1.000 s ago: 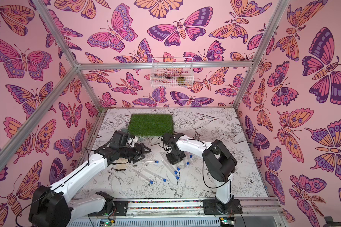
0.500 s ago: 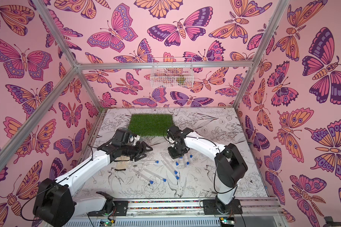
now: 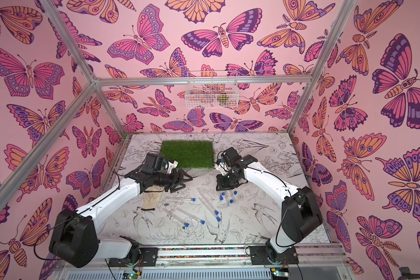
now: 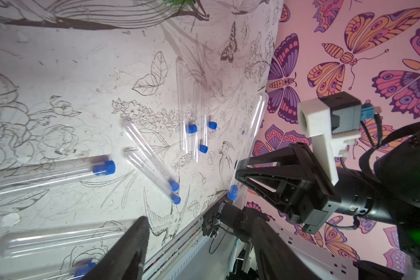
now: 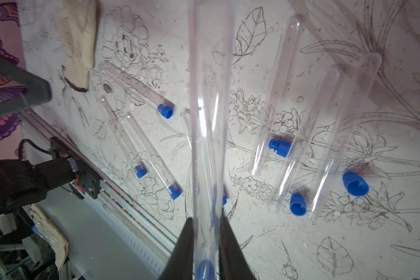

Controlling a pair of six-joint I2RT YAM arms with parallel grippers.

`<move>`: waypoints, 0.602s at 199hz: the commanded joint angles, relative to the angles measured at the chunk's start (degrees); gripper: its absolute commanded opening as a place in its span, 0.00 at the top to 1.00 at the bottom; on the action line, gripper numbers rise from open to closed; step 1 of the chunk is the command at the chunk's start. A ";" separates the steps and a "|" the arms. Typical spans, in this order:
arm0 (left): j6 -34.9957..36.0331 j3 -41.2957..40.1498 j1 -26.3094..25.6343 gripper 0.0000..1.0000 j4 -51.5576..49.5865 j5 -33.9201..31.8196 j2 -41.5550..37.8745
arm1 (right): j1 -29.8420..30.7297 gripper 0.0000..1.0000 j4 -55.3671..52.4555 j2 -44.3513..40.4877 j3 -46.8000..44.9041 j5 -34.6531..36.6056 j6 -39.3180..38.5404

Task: Remove stoppers from test tubes
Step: Pick up the test tube at the center of the board.

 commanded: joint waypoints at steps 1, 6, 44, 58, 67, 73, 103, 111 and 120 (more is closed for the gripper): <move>2.99 1.84 0.10 0.30 1.05 5.68 1.42 | -0.13 0.80 0.97 -2.01 0.15 -6.95 -0.50; 3.23 2.05 0.07 0.30 1.05 6.27 1.51 | -0.13 0.80 1.28 -2.17 0.10 -7.92 -0.41; 4.76 2.91 -0.06 0.30 1.09 9.62 1.18 | -0.13 0.80 5.95 -3.18 -1.12 -15.75 1.63; 5.05 2.96 -0.18 0.30 1.05 10.01 1.04 | 0.27 0.80 6.89 -3.02 -1.05 -18.08 2.03; 5.20 3.02 -0.43 0.31 1.02 10.01 1.00 | 0.68 0.80 6.82 -2.76 -0.84 -18.93 1.90; 5.31 3.15 -0.62 0.31 1.04 10.10 1.00 | 1.05 0.80 6.71 -2.61 -0.57 -19.31 1.75; 6.41 5.18 -2.52 0.31 1.05 10.45 2.07 | 2.94 0.80 6.82 -1.90 0.08 -20.61 1.61; 6.61 5.73 -3.10 0.31 1.05 10.39 2.43 | 3.40 0.80 6.75 -1.66 0.16 -20.78 1.70; 6.70 6.30 -3.64 0.31 1.04 10.13 2.95 | 3.76 0.80 6.75 -1.55 0.36 -20.89 1.70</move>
